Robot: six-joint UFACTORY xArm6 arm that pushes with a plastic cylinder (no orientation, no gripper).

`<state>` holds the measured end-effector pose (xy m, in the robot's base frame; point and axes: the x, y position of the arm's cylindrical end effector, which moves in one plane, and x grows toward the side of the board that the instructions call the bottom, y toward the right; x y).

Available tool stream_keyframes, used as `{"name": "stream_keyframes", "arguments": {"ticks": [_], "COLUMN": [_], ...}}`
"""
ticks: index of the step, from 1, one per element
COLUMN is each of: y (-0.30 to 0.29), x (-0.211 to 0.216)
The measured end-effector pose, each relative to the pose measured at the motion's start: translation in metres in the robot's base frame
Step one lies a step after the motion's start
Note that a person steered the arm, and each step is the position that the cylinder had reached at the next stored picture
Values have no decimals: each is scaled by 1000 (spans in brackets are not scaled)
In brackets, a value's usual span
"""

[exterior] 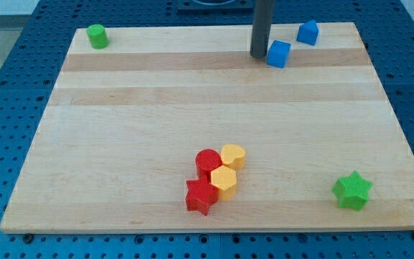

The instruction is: Place blue cube to the bottom of the blue triangle

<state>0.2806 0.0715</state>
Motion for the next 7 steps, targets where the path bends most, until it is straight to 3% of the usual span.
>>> {"name": "stream_keyframes", "arguments": {"ticks": [1,3,7], "y": [-35,-27,9], "x": [11,68,37]}}
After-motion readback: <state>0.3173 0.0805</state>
